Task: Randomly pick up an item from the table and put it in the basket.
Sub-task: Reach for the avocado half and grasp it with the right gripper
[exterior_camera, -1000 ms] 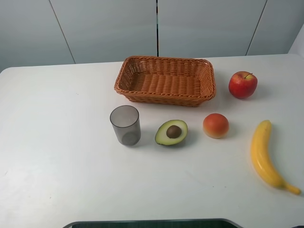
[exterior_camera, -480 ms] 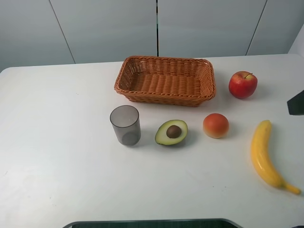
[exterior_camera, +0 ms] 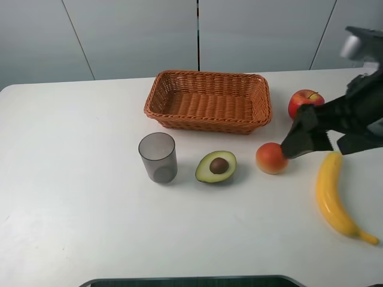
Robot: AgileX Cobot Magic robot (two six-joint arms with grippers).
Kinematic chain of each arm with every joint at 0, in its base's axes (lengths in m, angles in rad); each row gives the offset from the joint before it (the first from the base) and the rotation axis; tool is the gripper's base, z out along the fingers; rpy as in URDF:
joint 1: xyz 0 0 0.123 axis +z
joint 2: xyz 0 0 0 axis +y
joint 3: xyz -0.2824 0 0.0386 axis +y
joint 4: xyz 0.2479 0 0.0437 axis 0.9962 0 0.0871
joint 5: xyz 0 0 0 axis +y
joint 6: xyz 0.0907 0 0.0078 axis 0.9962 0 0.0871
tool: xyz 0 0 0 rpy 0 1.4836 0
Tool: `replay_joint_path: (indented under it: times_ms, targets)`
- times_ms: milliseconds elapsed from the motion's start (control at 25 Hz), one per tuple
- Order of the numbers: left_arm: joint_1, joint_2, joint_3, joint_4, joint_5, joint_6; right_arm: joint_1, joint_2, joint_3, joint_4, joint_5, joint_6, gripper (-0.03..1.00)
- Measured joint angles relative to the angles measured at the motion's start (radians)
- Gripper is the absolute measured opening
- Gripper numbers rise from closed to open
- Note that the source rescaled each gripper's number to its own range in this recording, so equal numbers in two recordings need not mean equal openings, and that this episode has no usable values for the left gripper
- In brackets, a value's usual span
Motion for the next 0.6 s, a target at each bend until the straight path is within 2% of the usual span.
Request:
replay_joint_path:
  times_ms: [240, 440, 600]
  targets:
    - [0.000, 0.000, 0.000, 0.000, 0.000, 0.000, 0.089, 0.249, -0.136, 0.004, -0.019, -0.034, 1.00]
    - [0.000, 0.000, 0.000, 0.000, 0.000, 0.000, 0.135, 0.406, -0.217, 0.006, -0.040, 0.084, 1.00]
    - [0.000, 0.000, 0.000, 0.000, 0.000, 0.000, 0.196, 0.489, -0.237, 0.006, -0.126, 0.192, 1.00]
